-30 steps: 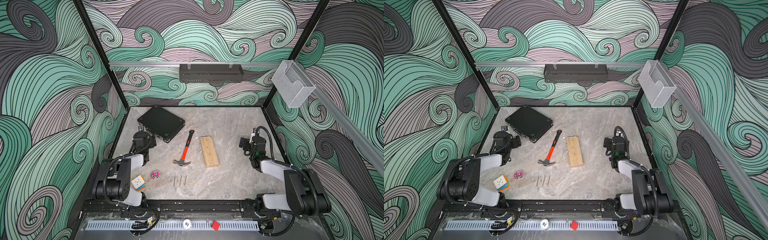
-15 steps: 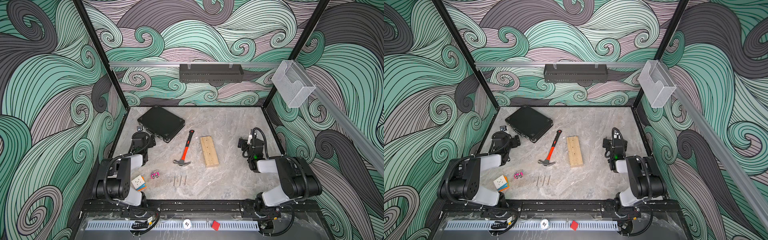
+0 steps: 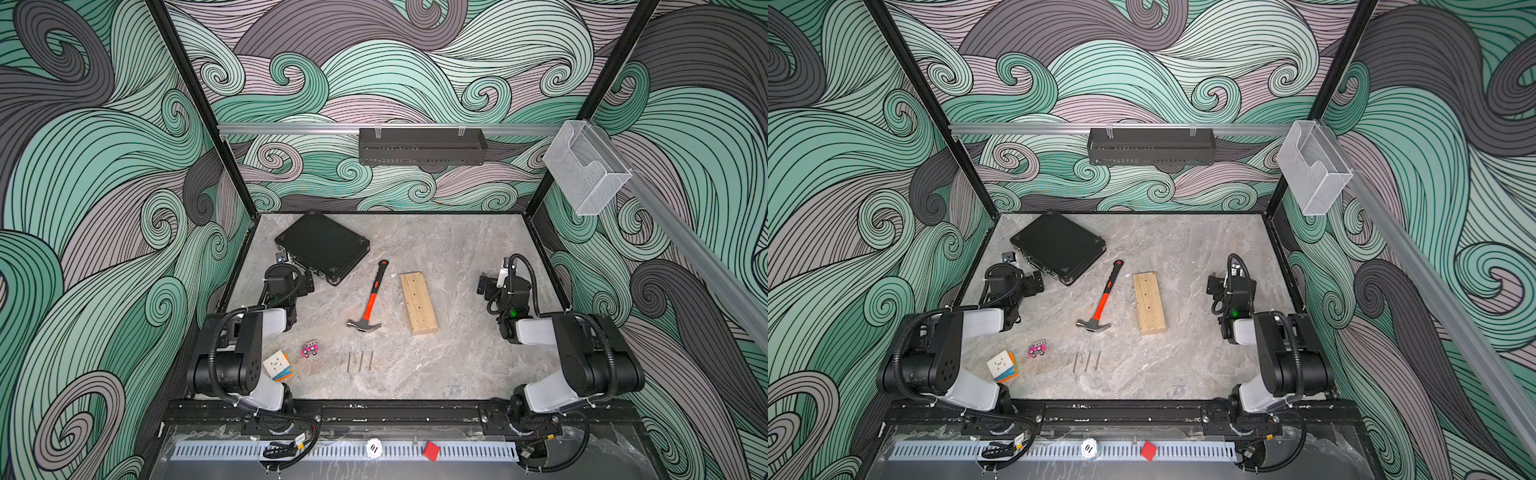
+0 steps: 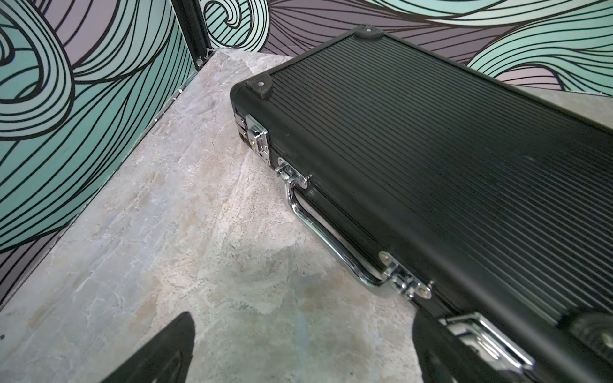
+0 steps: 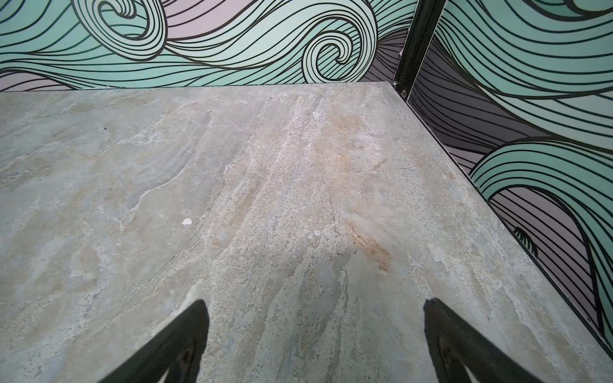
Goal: Use a claw hammer to pull out a nail
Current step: Reset both arms
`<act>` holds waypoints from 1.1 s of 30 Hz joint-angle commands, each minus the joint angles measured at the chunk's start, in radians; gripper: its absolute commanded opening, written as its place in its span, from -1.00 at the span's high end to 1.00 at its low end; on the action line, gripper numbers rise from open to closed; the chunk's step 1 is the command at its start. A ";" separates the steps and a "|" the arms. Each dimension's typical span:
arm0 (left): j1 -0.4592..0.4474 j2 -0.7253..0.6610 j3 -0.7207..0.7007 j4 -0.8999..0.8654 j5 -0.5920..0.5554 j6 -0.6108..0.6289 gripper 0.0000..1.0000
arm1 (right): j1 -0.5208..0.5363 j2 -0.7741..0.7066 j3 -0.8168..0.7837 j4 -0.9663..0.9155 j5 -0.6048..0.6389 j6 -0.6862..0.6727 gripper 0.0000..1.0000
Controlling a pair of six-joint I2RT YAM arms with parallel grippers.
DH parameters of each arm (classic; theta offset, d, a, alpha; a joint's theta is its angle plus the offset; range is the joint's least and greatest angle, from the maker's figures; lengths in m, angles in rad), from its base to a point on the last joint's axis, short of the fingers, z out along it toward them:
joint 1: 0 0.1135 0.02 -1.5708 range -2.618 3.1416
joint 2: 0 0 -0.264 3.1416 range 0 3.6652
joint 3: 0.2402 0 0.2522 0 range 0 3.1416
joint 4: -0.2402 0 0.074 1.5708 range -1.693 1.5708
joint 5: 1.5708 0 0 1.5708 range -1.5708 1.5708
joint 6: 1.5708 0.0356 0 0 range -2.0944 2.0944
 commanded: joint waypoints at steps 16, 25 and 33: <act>-0.004 -0.013 -0.016 0.050 0.004 0.014 -0.98 | -0.002 -0.013 0.000 0.031 -0.013 0.003 -0.99; -0.004 -0.011 -0.016 0.050 0.004 0.013 -0.98 | -0.002 -0.013 0.000 0.031 -0.013 0.002 -1.00; -0.005 -0.012 -0.016 0.050 0.004 0.013 -0.98 | -0.002 -0.013 0.000 0.031 -0.013 0.002 -0.99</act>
